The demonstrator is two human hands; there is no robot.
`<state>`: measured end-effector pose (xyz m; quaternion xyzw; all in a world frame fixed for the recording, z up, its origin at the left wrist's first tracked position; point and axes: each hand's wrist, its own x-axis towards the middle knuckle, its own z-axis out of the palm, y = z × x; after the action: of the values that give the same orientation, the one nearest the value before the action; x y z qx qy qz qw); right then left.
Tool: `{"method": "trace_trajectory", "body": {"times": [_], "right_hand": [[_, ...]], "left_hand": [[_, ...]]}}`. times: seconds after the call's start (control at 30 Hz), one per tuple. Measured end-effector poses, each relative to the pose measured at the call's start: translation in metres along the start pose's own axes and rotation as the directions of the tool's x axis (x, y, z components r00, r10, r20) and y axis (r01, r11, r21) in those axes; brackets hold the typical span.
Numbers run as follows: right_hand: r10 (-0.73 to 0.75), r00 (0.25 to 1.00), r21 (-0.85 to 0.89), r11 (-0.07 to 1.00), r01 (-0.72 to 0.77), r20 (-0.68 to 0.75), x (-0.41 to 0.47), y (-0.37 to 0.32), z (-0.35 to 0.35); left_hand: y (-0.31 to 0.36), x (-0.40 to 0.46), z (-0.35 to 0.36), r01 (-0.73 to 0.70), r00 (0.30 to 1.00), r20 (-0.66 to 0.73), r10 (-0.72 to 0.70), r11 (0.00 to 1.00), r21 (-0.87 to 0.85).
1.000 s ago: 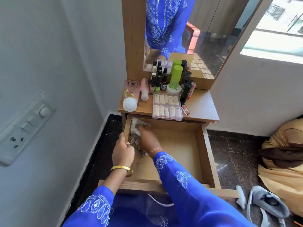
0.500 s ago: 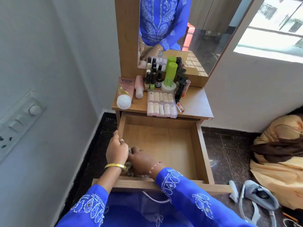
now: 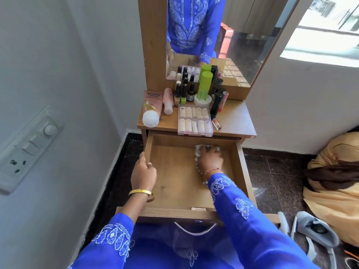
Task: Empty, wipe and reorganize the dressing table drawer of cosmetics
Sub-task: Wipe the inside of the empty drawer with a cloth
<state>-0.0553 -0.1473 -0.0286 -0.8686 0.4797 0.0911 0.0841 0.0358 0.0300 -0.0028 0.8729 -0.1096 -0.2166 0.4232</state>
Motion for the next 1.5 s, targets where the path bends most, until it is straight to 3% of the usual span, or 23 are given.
{"method": "trace_trajectory", "body": {"times": [0.13, 0.3, 0.5, 0.67, 0.8, 0.87, 0.9, 0.97, 1.03, 1.1, 1.2, 1.3, 1.4, 1.5], "right_hand": [[0.067, 0.993, -0.013, 0.998, -0.066, 0.093, -0.004, 0.038, -0.012], [0.114, 0.947, -0.045, 0.993, -0.106, 0.300, -0.023, 0.022, -0.009], [-0.152, 0.853, -0.120, 0.963, 0.242, 0.499, -0.056, -0.006, -0.003], [-0.316, 0.764, 0.043, 0.934, 0.355, 0.563, -0.069, -0.038, -0.019], [-0.405, 0.718, 0.281, 0.914, 0.294, 0.567, -0.078, -0.051, -0.024], [-0.397, 0.728, 0.491, 0.866, 0.096, 0.559, -0.078, -0.042, -0.023], [-0.399, 0.733, 0.625, 0.779, -0.046, 0.551, -0.077, -0.037, -0.023], [-0.372, 0.791, 0.822, 0.502, -0.268, 0.485, -0.076, -0.028, -0.024], [-0.289, 0.884, 0.926, 0.195, -0.323, 0.369, -0.073, -0.024, -0.025], [-0.146, 0.962, 0.972, -0.011, -0.234, 0.230, -0.071, -0.026, -0.021], [-0.004, 0.998, 0.998, -0.034, -0.059, 0.059, -0.078, -0.029, -0.015], [-0.114, 0.992, 0.997, 0.049, 0.066, -0.060, -0.086, -0.032, -0.014], [-0.223, 0.973, 0.998, 0.024, 0.061, -0.054, -0.089, -0.031, -0.016], [-0.203, 0.979, 0.993, 0.108, 0.053, -0.030, -0.086, -0.029, -0.014]], "left_hand": [[0.000, 0.001, 0.001, 0.003, 1.000, 0.004, -0.003, 1.000, -0.004], [0.000, -0.001, 0.000, -0.005, 1.000, 0.005, 0.005, 1.000, -0.010], [0.001, 0.000, 0.001, -0.008, 1.000, -0.012, 0.008, 1.000, -0.022], [0.002, -0.002, 0.000, -0.056, 0.998, -0.034, 0.053, 0.994, -0.093], [0.006, -0.004, -0.002, -0.173, 0.981, -0.116, 0.156, 0.972, -0.160], [0.009, -0.008, -0.003, -0.249, 0.963, -0.145, 0.229, 0.959, -0.139], [0.010, -0.009, -0.003, -0.286, 0.951, -0.155, 0.267, 0.951, -0.120], [0.011, -0.010, -0.002, -0.356, 0.924, -0.181, 0.337, 0.930, -0.090], [0.011, -0.010, -0.002, -0.404, 0.901, -0.210, 0.380, 0.911, -0.083], [0.011, -0.012, -0.002, -0.433, 0.892, -0.190, 0.411, 0.896, -0.095], [0.009, -0.013, 0.002, -0.444, 0.895, 0.003, 0.446, 0.892, -0.084], [0.008, -0.014, 0.006, -0.431, 0.882, 0.189, 0.431, 0.901, -0.042], [0.004, -0.009, 0.005, -0.340, 0.893, 0.248, 0.376, 0.924, -0.176], [-0.001, -0.005, 0.004, -0.234, 0.885, 0.328, 0.331, 0.924, -0.302]]}}
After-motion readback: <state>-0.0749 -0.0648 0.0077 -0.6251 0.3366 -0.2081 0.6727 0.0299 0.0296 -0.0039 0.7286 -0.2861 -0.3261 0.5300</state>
